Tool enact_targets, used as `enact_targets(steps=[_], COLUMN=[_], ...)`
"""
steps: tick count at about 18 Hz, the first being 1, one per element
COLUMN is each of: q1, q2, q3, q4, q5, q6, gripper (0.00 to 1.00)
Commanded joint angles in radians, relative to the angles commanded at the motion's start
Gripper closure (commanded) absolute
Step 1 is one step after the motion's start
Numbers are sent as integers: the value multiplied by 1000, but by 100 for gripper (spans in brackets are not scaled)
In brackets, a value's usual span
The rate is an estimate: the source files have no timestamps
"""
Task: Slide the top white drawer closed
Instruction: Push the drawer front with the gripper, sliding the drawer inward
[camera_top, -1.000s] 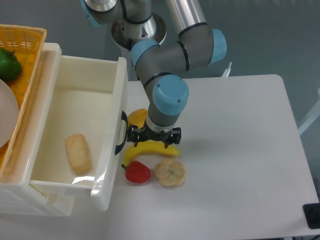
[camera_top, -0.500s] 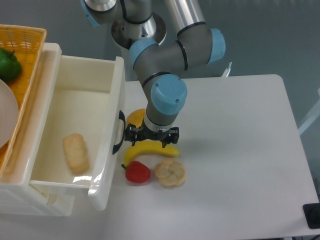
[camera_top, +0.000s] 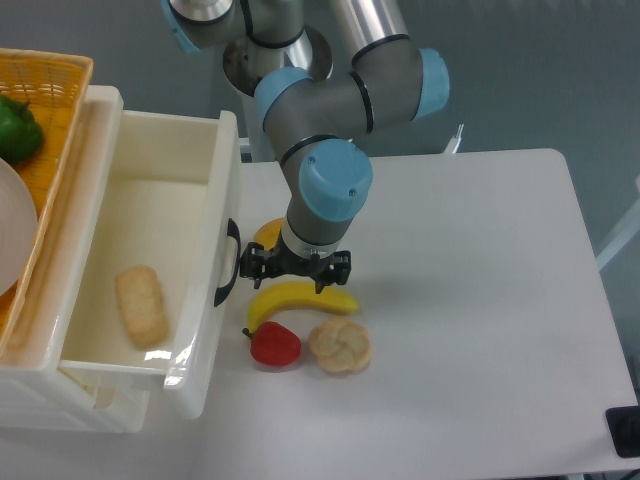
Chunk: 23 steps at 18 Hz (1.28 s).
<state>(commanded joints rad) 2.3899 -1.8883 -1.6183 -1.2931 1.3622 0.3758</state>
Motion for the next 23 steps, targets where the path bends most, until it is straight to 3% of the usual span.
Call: enact_targets(steps=[23], q1=[-64], q2=[12], q3=[6], q4=[-8], q5=[3], q6=[-43], gripper=[0])
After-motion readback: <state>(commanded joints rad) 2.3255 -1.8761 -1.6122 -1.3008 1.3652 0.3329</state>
